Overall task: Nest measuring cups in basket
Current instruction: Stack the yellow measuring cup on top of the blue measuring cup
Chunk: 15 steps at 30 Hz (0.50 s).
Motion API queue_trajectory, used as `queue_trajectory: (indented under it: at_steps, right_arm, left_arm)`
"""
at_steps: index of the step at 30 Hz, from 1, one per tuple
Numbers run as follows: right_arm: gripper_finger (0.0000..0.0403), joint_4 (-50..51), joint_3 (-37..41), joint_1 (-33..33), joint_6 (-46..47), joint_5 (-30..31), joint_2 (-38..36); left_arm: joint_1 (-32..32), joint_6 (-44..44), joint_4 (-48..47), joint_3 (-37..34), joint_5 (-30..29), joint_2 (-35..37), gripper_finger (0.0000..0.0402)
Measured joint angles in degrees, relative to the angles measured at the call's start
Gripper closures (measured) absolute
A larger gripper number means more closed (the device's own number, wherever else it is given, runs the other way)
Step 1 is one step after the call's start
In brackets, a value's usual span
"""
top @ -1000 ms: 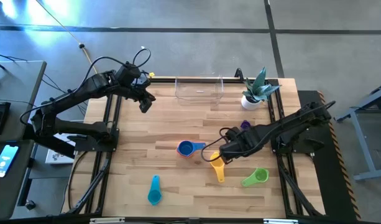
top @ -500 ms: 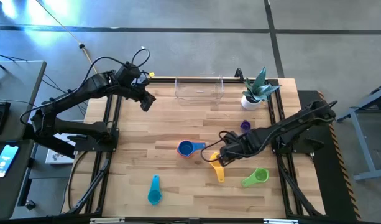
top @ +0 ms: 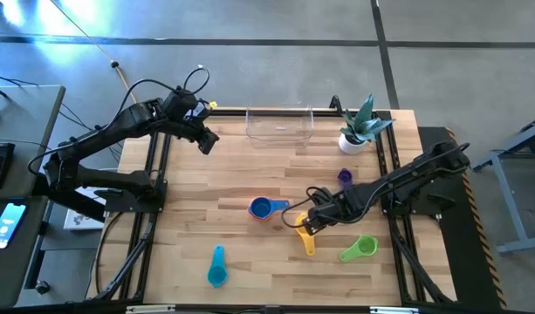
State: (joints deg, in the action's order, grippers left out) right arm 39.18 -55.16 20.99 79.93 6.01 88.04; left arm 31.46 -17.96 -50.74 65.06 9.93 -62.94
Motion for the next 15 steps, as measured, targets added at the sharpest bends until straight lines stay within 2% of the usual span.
queue_trajectory:
  at_steps: [8,15]
  right_arm:
    - [0.0288,-1.0,0.0,-0.8,-2.8,1.1,0.8]
    - [0.0288,-0.6,0.0,-3.2,-7.3,1.0,0.8]
  left_arm:
    - [0.0,-2.2,0.0,0.0,0.2,0.0,0.0358]
    - [-3.7,-5.3,-0.9,0.0,6.3,0.0,0.0358]
